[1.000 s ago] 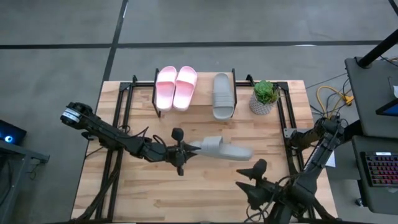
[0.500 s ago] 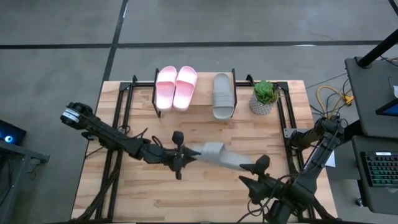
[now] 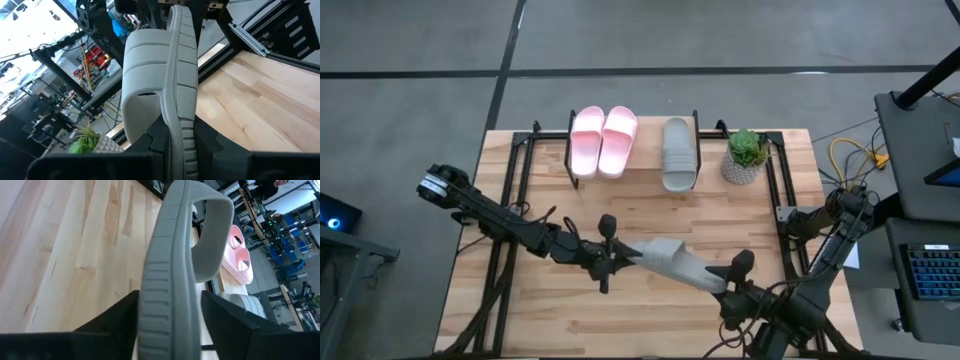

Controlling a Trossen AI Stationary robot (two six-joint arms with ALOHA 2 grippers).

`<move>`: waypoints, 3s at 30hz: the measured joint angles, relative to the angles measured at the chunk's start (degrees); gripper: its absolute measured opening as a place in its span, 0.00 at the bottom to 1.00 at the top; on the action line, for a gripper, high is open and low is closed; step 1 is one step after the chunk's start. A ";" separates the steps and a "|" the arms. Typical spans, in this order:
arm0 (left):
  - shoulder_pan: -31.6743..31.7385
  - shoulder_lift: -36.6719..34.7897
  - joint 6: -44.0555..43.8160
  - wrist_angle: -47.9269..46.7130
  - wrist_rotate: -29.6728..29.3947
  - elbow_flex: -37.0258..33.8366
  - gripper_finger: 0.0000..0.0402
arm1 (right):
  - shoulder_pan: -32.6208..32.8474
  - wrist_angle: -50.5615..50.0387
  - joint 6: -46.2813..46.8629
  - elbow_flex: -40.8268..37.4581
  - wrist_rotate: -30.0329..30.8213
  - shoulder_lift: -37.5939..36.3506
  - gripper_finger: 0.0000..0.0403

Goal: Pick and place slides into the shelf
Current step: Put the gray slipper on the shelf

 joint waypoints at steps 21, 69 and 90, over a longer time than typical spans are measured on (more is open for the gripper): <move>-2.15 -4.66 0.79 -5.23 -1.42 -0.37 0.33 | 5.55 -17.04 17.57 -4.20 11.95 -0.48 0.10; -5.79 -12.76 3.75 -5.13 5.86 -0.17 0.34 | 4.75 39.65 -30.46 -13.34 -12.95 -4.81 0.10; -7.89 -13.04 4.62 -11.41 5.25 -0.31 0.34 | -5.18 118.21 -72.92 -66.75 -22.55 -26.13 0.10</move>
